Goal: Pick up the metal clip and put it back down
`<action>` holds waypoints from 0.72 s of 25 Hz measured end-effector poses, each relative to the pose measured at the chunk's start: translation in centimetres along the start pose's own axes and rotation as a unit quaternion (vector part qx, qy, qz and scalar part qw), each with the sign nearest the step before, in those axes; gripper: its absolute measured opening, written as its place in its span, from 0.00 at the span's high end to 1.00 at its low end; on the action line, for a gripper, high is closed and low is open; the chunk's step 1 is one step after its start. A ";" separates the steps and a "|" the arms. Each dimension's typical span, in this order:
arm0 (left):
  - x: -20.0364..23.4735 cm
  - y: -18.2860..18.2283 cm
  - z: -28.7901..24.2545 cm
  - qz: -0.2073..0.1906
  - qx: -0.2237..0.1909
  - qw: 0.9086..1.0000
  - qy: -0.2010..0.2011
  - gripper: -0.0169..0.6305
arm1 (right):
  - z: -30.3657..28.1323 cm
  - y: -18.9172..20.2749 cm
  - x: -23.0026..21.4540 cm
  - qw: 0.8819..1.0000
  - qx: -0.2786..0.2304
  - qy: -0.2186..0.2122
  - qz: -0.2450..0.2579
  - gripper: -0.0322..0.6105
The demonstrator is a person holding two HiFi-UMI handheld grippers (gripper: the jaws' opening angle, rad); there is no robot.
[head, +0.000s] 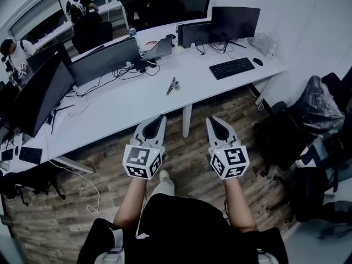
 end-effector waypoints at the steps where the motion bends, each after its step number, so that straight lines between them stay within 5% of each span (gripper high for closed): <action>1: 0.0 0.0 -0.1 -0.001 0.001 1.000 -0.001 0.96 | -0.1 -0.1 -0.1 1.000 0.000 -0.001 0.001 0.91; 18: 2.0 -0.1 -6.8 0.005 0.005 1.000 0.008 0.96 | -5.3 0.2 -2.9 1.000 0.017 -0.011 0.016 0.91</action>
Point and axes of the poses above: the fingertips, and each gripper's own axes: z backward along the fingers, x to its left, y out of its underside, the point moved 5 cm from there along z, backward along the fingers, and after that the axes turned 8 degrees about x, right-handed, at the moved point
